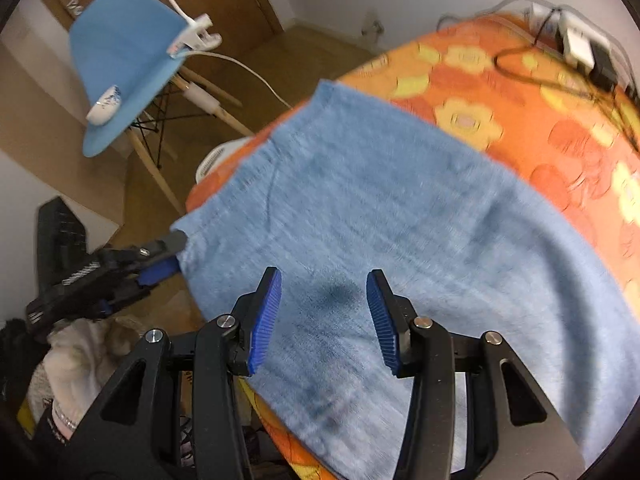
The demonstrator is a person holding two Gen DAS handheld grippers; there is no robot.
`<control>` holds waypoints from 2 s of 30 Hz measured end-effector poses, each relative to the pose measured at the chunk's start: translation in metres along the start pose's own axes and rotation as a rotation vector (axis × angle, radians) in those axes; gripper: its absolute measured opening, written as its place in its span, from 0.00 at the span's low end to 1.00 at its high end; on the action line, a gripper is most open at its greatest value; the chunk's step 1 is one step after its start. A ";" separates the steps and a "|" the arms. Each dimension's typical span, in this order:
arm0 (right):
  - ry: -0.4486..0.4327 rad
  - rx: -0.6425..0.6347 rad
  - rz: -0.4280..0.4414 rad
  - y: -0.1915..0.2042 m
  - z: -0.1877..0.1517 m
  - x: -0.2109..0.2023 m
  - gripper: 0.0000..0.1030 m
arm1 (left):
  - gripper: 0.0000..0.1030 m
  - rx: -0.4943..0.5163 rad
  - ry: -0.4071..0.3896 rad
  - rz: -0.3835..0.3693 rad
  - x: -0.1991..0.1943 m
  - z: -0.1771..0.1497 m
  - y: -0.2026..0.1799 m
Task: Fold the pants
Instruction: 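Close the left tool on the leg hem corner, then lift the hem with the left tool while the right tool moves beside it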
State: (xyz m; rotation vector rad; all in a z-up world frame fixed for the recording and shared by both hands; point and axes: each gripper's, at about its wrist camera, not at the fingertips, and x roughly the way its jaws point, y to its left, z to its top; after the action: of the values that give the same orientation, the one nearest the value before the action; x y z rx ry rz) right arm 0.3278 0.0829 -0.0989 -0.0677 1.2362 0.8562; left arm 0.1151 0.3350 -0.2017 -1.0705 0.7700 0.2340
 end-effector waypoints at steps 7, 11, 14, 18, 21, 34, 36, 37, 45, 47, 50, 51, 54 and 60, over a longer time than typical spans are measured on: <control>0.015 0.022 0.012 0.003 0.010 0.009 0.45 | 0.12 0.039 -0.038 -0.009 -0.004 0.001 -0.001; 0.014 0.039 0.033 0.011 0.027 0.009 0.48 | 0.07 0.117 -0.064 -0.015 -0.008 -0.002 -0.015; 0.021 0.047 0.040 0.018 0.042 0.013 0.52 | 0.05 0.219 -0.078 -0.022 -0.010 -0.011 -0.036; 0.038 0.064 0.077 0.033 0.070 0.026 0.54 | 0.05 0.321 -0.069 -0.025 -0.006 -0.024 -0.058; 0.054 0.075 0.095 0.043 0.084 0.039 0.55 | 0.05 0.351 -0.062 -0.020 -0.003 -0.028 -0.063; 0.149 0.020 0.060 0.071 0.091 0.089 0.55 | 0.28 0.159 -0.036 0.070 -0.002 -0.012 -0.010; 0.153 0.022 0.050 0.070 0.092 0.092 0.55 | 0.41 0.147 -0.021 0.092 0.000 -0.013 -0.008; 0.154 0.023 0.045 0.069 0.092 0.093 0.55 | 0.44 0.125 -0.007 0.103 0.003 -0.012 -0.005; 0.156 0.040 0.053 0.064 0.091 0.095 0.55 | 0.46 -0.035 0.022 0.007 0.013 -0.004 0.016; 0.156 0.040 0.058 0.065 0.090 0.094 0.55 | 0.46 -0.031 0.007 -0.022 0.012 -0.005 0.011; 0.155 0.039 0.064 0.065 0.089 0.091 0.55 | 0.38 0.032 -0.049 0.000 0.005 -0.008 -0.002; 0.154 0.040 0.066 0.065 0.090 0.090 0.55 | 0.28 0.033 -0.058 0.015 0.005 -0.009 -0.002; 0.151 0.049 0.074 0.062 0.091 0.089 0.55 | 0.19 -0.001 -0.068 0.017 0.004 -0.008 0.008; 0.154 0.046 0.060 0.063 0.098 0.090 0.55 | 0.11 0.102 -0.112 0.025 -0.001 -0.012 -0.009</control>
State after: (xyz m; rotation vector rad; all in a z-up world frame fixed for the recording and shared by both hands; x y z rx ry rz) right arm 0.3740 0.2222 -0.1141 -0.0608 1.4079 0.8871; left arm 0.1139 0.3210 -0.1979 -0.9439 0.6881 0.2712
